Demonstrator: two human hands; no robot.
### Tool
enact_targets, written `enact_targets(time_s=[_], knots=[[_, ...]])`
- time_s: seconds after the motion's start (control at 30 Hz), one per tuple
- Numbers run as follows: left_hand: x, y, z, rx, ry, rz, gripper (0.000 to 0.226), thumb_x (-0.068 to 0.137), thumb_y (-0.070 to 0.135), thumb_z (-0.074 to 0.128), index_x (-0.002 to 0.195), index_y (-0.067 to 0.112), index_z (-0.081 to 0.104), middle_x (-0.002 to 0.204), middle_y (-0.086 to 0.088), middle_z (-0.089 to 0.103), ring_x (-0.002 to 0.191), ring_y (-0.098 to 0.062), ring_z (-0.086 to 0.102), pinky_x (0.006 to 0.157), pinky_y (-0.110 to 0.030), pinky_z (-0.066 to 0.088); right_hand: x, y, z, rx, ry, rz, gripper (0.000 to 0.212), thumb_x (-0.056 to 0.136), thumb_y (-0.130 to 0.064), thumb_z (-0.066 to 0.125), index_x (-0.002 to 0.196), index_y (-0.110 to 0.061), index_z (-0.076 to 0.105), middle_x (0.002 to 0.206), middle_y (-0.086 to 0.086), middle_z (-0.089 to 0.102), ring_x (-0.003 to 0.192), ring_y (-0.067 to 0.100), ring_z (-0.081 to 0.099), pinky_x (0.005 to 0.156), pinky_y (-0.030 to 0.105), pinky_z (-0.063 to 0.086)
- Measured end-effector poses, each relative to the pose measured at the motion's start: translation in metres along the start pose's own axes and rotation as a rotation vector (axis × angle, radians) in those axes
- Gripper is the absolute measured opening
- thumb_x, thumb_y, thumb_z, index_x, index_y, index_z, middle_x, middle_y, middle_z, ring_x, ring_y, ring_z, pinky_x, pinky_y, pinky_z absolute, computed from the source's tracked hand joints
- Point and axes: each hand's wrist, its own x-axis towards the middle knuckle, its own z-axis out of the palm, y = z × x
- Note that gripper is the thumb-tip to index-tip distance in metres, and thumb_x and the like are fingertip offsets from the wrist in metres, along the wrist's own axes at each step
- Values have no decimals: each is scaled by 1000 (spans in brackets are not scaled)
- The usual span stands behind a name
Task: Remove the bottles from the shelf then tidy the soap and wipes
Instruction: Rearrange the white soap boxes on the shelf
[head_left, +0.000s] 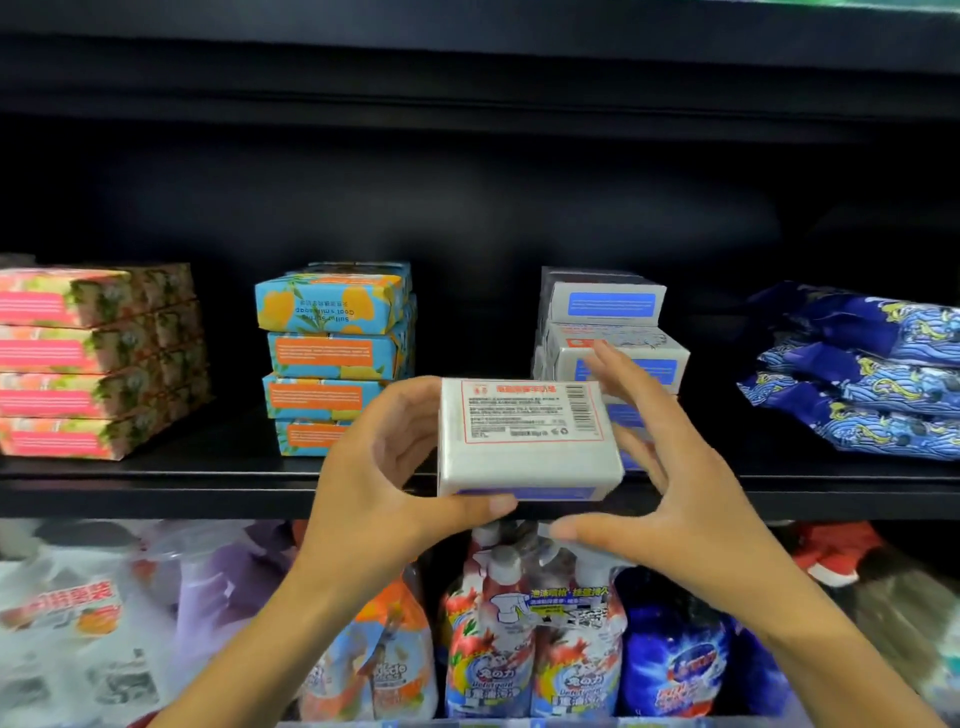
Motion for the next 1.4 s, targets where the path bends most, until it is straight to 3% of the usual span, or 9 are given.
enact_targets(time_s=[0.1, 0.3, 0.43, 0.63, 0.8, 0.9, 1.1, 1.3, 1.4], knots=[[0, -4, 1, 54, -33, 104, 67, 52, 29, 85, 111, 24, 56, 113, 7, 66, 110, -13, 61, 90, -25, 50, 5, 1, -2, 328, 8, 183, 89, 50, -43, 83, 128, -42, 41, 124, -24, 58, 115, 0, 55, 86, 16, 48], [-2, -22, 1, 213, -72, 255, 64, 68, 26, 77, 120, 44, 44, 134, 11, 48, 128, -11, 47, 100, -30, 46, 9, -6, 5, 126, 28, 113, 43, 62, -10, 83, 95, -26, 61, 98, -15, 67, 95, 2, 63, 72, 16, 52], [-5, -20, -6, 164, -133, 46, 91, 52, 41, 85, 128, 49, 35, 133, 19, 49, 125, -1, 47, 97, -17, 43, 7, 1, 17, -179, 150, -131, 37, 69, -9, 74, 95, -28, 55, 100, -12, 60, 99, 6, 58, 76, 22, 50], [3, -21, -8, 127, -48, -122, 80, 42, 48, 83, 115, 29, 58, 105, 13, 68, 100, -3, 64, 80, -19, 52, 10, 24, 37, -313, 230, -396, 50, 63, 17, 60, 99, -16, 49, 109, -7, 52, 110, 1, 50, 85, 14, 45], [7, -22, -8, 221, 49, -90, 64, 47, 49, 91, 103, 31, 66, 100, 12, 68, 95, 3, 63, 79, -15, 51, 5, 33, 32, -380, 209, -306, 46, 73, -6, 69, 111, -20, 47, 120, -7, 51, 120, 2, 45, 98, 14, 38], [9, -30, -7, 346, 115, -49, 63, 54, 51, 86, 108, 27, 64, 103, 18, 63, 98, 9, 58, 81, -14, 50, -4, 37, 21, -439, 265, -177, 38, 74, -27, 70, 106, -25, 50, 108, -17, 52, 107, -6, 48, 89, 6, 37], [8, -55, -4, 571, 72, 17, 65, 65, 62, 62, 114, 19, 67, 127, 9, 58, 117, 0, 51, 98, -31, 47, -18, 66, 18, -729, 225, -104, 33, 75, -38, 67, 101, -19, 62, 98, -8, 62, 93, 7, 51, 85, 24, 41], [10, -62, 5, 977, 97, 516, 27, 85, 22, 57, 100, 5, 71, 112, -9, 66, 105, -26, 54, 91, -29, 42, -20, 77, 22, -816, 253, -129, 21, 75, -30, 65, 93, -18, 67, 88, -9, 59, 87, 6, 49, 75, 18, 44], [13, -68, 8, 1023, 69, 585, 18, 84, 11, 62, 97, 4, 72, 101, -7, 69, 96, -26, 56, 81, -32, 46, -20, 80, 23, -791, 266, -137, 21, 79, -33, 61, 92, -17, 68, 85, -9, 59, 84, 7, 48, 75, 21, 43]])
